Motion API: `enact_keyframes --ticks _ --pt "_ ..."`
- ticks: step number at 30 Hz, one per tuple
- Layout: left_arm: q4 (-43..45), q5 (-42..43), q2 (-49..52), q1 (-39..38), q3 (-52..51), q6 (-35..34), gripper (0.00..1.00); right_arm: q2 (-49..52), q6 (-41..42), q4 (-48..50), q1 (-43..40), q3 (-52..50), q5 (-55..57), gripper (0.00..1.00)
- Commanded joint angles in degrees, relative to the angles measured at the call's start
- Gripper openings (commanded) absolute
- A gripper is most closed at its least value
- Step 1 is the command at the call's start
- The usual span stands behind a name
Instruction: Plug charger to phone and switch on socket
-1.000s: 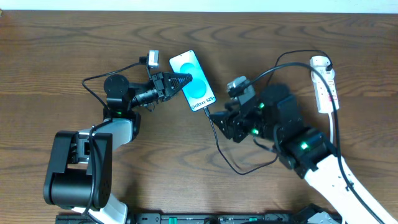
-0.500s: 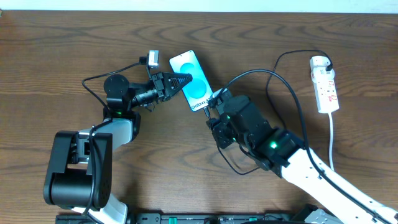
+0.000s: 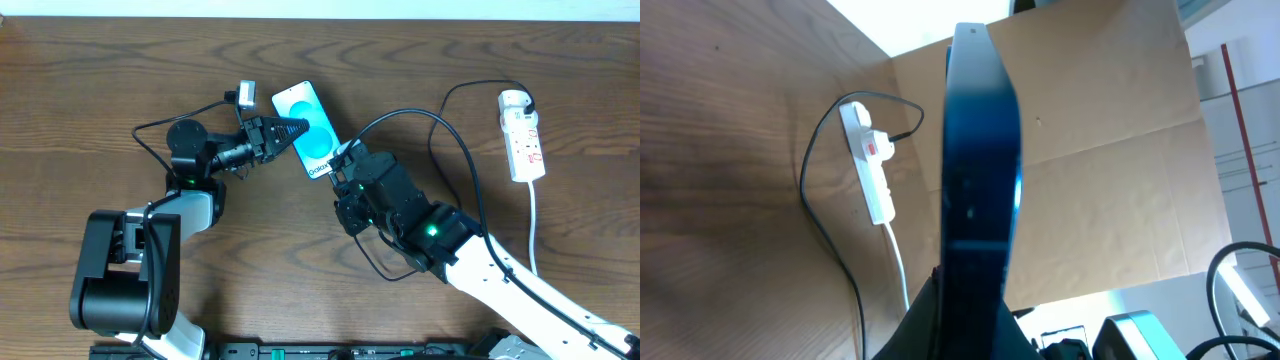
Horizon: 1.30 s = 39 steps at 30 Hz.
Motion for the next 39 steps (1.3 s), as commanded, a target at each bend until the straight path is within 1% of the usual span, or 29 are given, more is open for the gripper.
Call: enact_keyframes --ticks 1,7,10,14,19,23,24,27,28,29,30,31,32,34,35,36,37,39 --pt "0.7 3.41 -0.55 -0.15 0.74 -0.72 0.07 0.31 -0.04 1.7 0.2 0.72 0.48 0.01" --pt "0.72 6.43 -0.55 -0.15 0.74 -0.76 0.07 0.31 -1.2 7.21 0.2 0.72 -3.19 0.01" --pt "0.96 6.73 -0.55 -0.15 0.74 -2.29 0.08 0.31 -1.42 9.51 0.17 0.72 -3.26 0.01" --pt "2.97 8.37 -0.55 -0.15 0.74 -2.27 0.08 0.31 -3.43 14.64 0.17 0.72 -3.28 0.01" --pt "3.34 9.22 -0.55 -0.15 0.74 -2.23 0.08 0.7 -3.72 12.07 0.13 0.72 -3.21 0.01" --pt "3.34 9.22 -0.55 -0.15 0.74 -2.19 0.08 0.5 -3.69 12.98 0.13 0.74 -3.21 0.01" --pt "3.32 9.22 -0.55 -0.15 0.74 -2.12 0.07 0.39 -3.69 12.72 0.13 0.74 -3.23 0.04" --pt "3.32 9.07 -0.55 -0.15 0.74 -1.09 0.07 -0.42 -3.69 9.64 0.13 0.74 -3.23 0.22" --pt "3.32 8.92 -0.55 -0.13 0.74 -1.11 0.07 -0.74 -3.69 8.52 0.13 0.74 -3.23 0.24" --pt "3.32 8.57 -0.55 -0.13 0.74 -1.14 0.07 -1.57 -3.67 6.73 0.13 0.74 -3.23 0.31" --pt "3.3 8.24 -0.55 -0.15 0.74 -1.22 0.07 -2.32 -3.67 5.44 0.11 0.74 -3.21 0.35" --pt "3.3 7.87 -0.55 -0.15 0.76 -1.53 0.07 -3.26 -3.67 4.31 0.11 0.74 -3.21 0.41" --pt "3.32 7.43 -0.55 -0.15 0.76 -2.14 0.07 -4.5 -3.67 3.43 0.04 0.74 -3.21 0.49" --pt "3.32 6.47 -0.55 -0.15 0.79 -3.39 0.07 -7.28 -2.49 2.8 -0.33 0.74 -3.23 0.8" --pt "3.32 5.75 -0.55 -0.15 0.79 -3.93 0.07 -8.81 -1.42 2.84 -0.66 0.74 -3.23 0.87" --pt "3.32 4.96 -0.55 -0.15 0.79 -4.59 0.07 -10.73 -0.22 2.91 -1.14 0.74 -3.23 0.97" --pt "3.32 4.24 -0.55 -0.24 0.83 -5.07 0.07 -12.15 0.37 2.93 -1.55 0.74 -3.21 0.99" --pt "3.3 1.68 -0.55 -0.9 1.4 -6.4 0.07 -17.62 0.61 2.93 -3.52 0.74 -3.1 0.99"
